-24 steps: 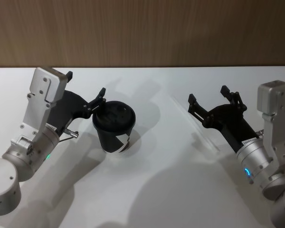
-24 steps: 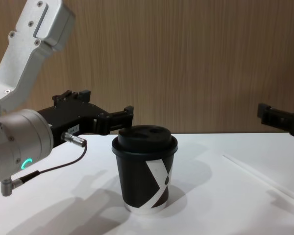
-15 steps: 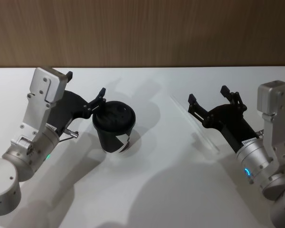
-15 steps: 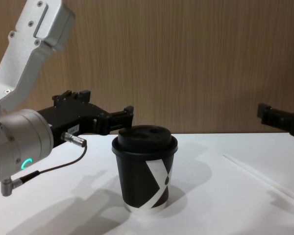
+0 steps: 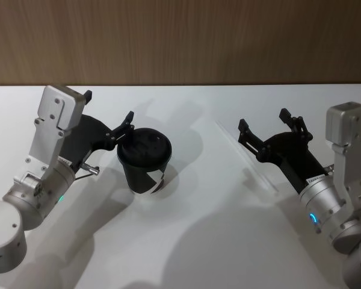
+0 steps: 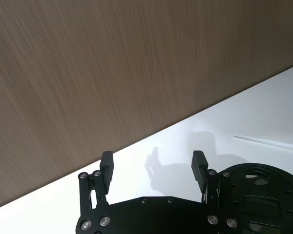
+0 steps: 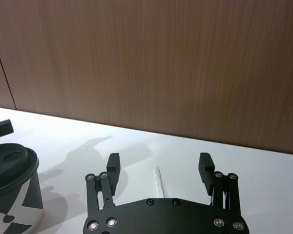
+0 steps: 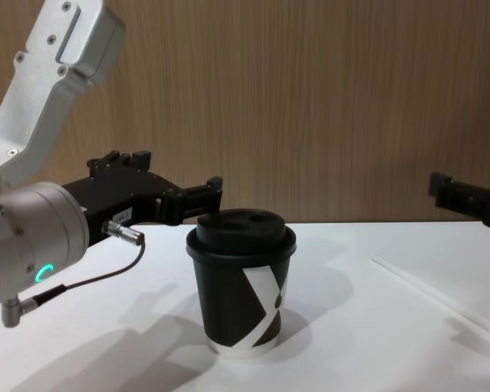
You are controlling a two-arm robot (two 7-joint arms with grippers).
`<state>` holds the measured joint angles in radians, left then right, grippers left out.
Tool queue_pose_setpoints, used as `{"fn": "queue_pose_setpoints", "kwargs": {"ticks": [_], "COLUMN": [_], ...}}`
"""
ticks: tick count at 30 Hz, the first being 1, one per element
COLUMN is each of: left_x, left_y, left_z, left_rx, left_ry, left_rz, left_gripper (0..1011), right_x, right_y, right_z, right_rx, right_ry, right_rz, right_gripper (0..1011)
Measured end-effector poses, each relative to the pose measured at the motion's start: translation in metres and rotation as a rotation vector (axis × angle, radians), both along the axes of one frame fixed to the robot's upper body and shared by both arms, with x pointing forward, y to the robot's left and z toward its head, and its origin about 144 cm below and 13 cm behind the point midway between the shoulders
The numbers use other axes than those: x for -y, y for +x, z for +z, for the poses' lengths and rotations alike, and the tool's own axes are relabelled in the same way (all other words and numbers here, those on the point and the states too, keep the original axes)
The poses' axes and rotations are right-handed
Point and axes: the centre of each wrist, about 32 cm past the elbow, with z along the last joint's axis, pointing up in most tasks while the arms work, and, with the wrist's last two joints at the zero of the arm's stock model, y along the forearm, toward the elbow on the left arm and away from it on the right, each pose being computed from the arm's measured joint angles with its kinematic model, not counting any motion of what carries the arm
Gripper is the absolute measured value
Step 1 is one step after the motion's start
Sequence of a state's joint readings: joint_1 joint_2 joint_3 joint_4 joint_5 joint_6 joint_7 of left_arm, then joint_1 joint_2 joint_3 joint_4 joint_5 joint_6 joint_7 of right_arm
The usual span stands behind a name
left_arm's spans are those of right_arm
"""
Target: Pick up the straw with one hand, pass it to the other hand, and insert it into the cup.
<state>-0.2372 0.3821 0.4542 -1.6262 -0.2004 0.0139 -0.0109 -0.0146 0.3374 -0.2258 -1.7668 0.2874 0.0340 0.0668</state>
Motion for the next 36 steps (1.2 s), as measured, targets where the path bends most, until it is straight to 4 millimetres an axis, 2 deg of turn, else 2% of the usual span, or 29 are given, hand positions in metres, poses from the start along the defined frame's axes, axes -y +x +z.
{"fn": "queue_pose_setpoints", "kwargs": {"ticks": [16, 36], "left_x": [0.000, 0.000], "left_y": [0.000, 0.000], "left_z": [0.000, 0.000], "left_rx": [0.000, 0.000], "left_ry": [0.000, 0.000], "left_rz": [0.000, 0.000], "left_gripper": [1003, 1003], "right_x": [0.002, 0.029], "right_y": [-0.001, -0.002], "right_z": [0.000, -0.007], "right_rx": [-0.004, -0.102], "right_ry": [-0.022, -0.223], "right_rz": [-0.003, 0.038], "right_gripper": [1001, 1001]}}
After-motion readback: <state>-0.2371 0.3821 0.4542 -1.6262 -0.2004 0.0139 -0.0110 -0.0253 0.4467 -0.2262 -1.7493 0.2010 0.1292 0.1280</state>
